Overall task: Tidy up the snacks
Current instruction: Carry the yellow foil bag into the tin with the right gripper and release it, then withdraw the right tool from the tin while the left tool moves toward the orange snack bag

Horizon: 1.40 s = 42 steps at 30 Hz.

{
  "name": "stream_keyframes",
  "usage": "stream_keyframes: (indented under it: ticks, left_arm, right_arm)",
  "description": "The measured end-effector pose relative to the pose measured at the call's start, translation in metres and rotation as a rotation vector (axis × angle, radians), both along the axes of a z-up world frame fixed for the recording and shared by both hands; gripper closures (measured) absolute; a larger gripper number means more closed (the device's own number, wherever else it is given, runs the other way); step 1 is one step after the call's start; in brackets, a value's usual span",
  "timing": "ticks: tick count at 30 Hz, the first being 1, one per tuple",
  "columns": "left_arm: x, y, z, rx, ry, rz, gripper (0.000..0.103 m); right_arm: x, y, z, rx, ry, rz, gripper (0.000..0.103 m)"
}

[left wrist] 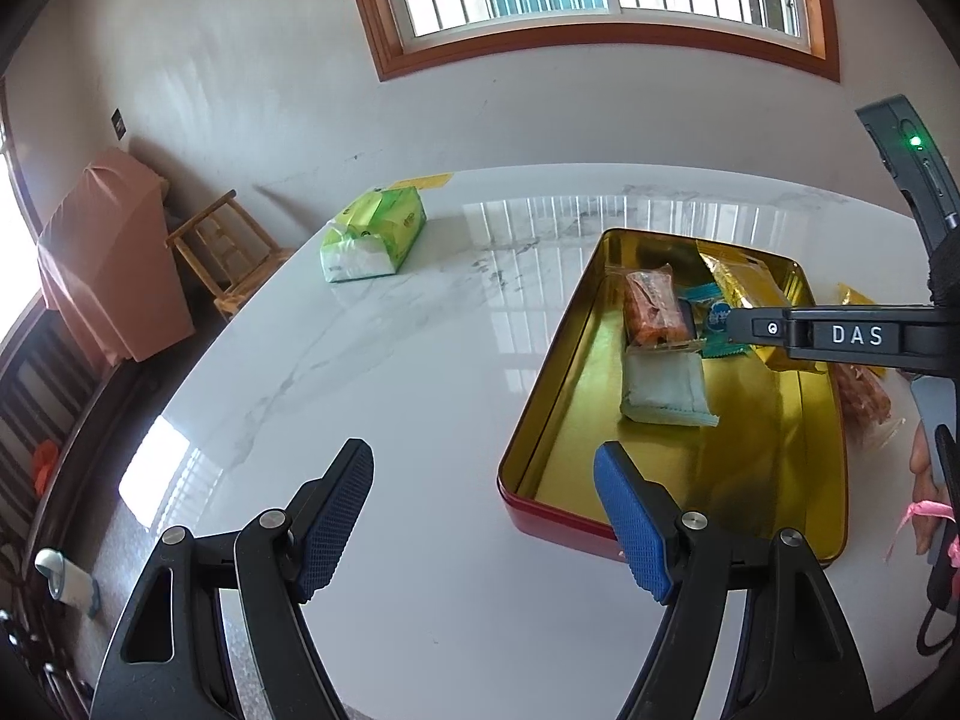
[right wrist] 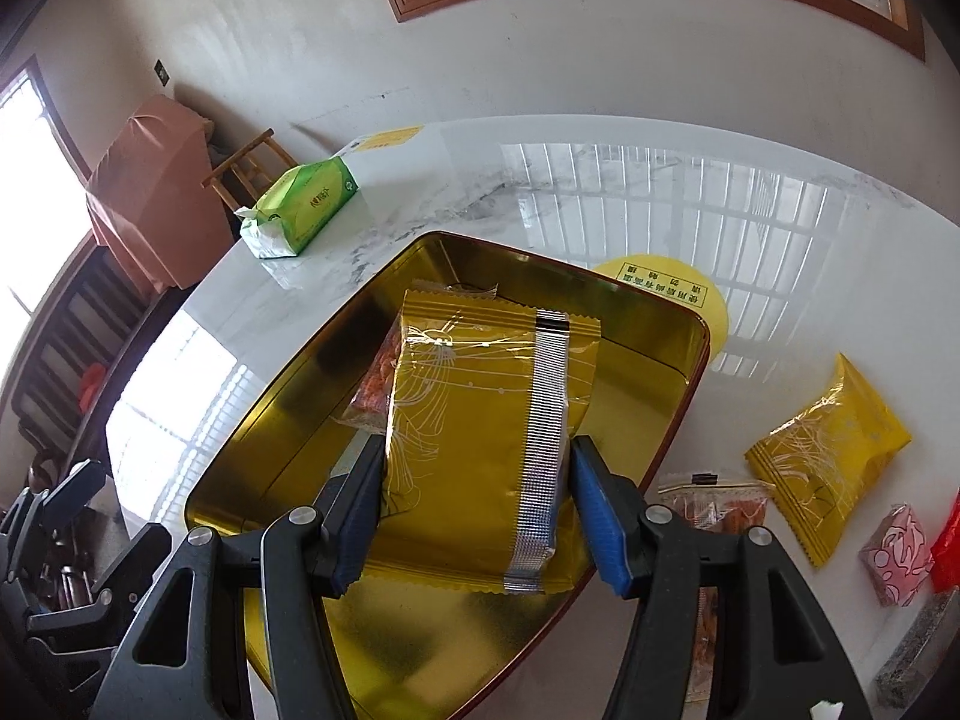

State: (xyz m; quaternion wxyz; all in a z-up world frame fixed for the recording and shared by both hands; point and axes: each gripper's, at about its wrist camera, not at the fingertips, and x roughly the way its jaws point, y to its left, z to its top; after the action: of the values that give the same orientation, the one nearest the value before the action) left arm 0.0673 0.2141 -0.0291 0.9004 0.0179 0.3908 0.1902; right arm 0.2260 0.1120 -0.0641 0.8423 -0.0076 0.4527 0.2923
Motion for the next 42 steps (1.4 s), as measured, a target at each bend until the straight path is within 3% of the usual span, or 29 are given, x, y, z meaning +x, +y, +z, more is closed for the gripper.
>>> stream_keyframes:
  ticks: [13,19,24,31,34,39,42]
  left_arm:
    - [0.000,-0.002,0.002,0.008,0.001,0.000,0.026]
    - [0.000,-0.006,0.006,0.020,-0.003,-0.006,0.026]
    - [0.001,-0.012,0.010,0.038,-0.010,-0.016,0.027]
    - [-0.001,-0.029,0.019,0.052,-0.018,-0.057,0.026]
    - [0.000,-0.045,0.024,0.040,-0.013,-0.106,0.026]
    - [0.003,-0.074,0.032,-0.052,0.017,-0.226,0.026]
    - [0.011,-0.095,0.036,-0.193,0.062,-0.329,0.026]
  right_arm:
    - [-0.011,-0.013,0.024,0.040,-0.057,-0.008,0.045]
    - [-0.033,-0.044,0.039,0.079,-0.099,-0.014,0.045]
    - [-0.057,-0.098,0.047,0.086,-0.139,-0.076,0.045]
    - [-0.093,-0.216,0.048,-0.045,-0.246,-0.285,0.045]
    - [-0.100,-0.267,0.037,-0.116,-0.249,-0.392,0.045]
    - [-0.105,-0.334,0.014,-0.187,-0.241,-0.526,0.045]
    - [-0.102,-0.359,-0.003,-0.216,-0.221,-0.574,0.045]
